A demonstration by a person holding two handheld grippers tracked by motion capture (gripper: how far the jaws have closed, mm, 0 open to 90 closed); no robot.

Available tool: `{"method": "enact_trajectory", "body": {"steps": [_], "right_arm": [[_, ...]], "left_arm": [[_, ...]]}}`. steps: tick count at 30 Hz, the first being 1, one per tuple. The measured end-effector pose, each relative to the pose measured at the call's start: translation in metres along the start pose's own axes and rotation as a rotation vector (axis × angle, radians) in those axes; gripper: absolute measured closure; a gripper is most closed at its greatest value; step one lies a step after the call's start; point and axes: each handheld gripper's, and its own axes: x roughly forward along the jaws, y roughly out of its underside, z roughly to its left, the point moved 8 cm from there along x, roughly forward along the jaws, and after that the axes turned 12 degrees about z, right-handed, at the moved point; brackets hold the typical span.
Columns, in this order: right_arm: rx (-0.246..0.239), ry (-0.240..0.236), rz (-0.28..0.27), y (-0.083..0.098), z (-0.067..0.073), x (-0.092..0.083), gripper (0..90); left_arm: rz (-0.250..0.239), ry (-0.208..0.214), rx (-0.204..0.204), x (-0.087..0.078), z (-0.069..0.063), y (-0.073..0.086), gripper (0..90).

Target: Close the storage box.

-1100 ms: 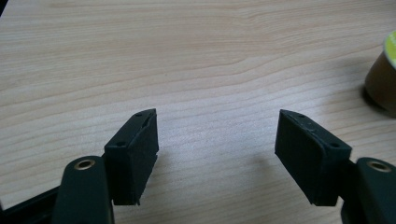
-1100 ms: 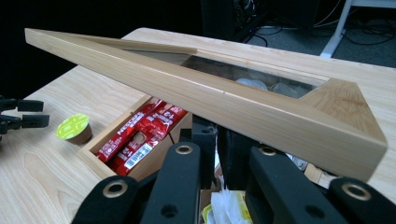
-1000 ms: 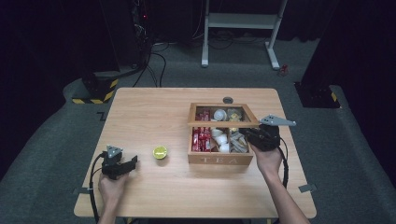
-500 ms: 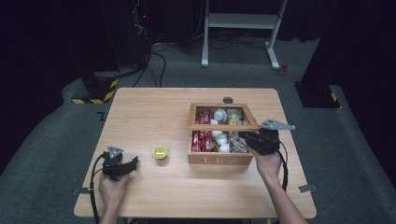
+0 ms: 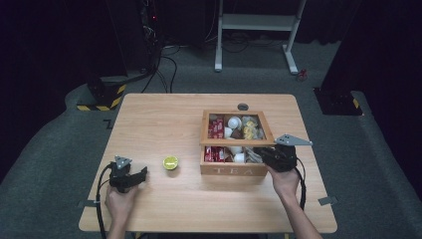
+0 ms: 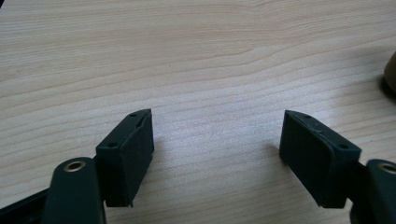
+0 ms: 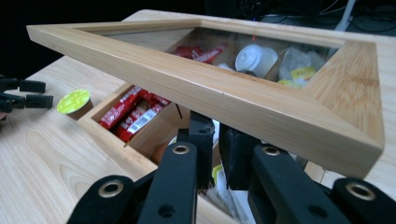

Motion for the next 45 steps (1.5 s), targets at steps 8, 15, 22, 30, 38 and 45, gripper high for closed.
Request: {"method": "enact_trajectory", "body": {"steps": [8, 15, 22, 30, 38, 45], "right_arm": [[0.017, -0.003, 0.014, 0.014, 0.002, 0.005, 82.4], [0.019, -0.001, 0.027, 0.025, 0.002, 0.008, 82.5], [0.011, 0.007, 0.032, 0.032, 0.003, 0.009, 82.7], [0.012, 0.006, 0.046, 0.04, 0.003, 0.011, 83.8], [0.018, 0.001, 0.059, 0.047, 0.004, 0.012, 85.6], [0.019, 0.001, 0.068, 0.053, 0.005, 0.014, 87.6]], "left_arm": [[0.001, 0.0, 0.003, 0.0, 0.0, 0.0, 26.1], [0.001, 0.0, 0.006, 0.0, 0.0, 0.0, 25.9], [0.0, -0.001, 0.01, 0.0, 0.0, 0.0, 25.9], [0.0, 0.001, 0.01, 0.0, -0.001, 0.0, 26.0], [-0.001, 0.001, 0.01, 0.0, -0.001, 0.0, 26.0], [-0.001, 0.002, 0.01, 0.0, -0.001, 0.0, 26.0]]}}
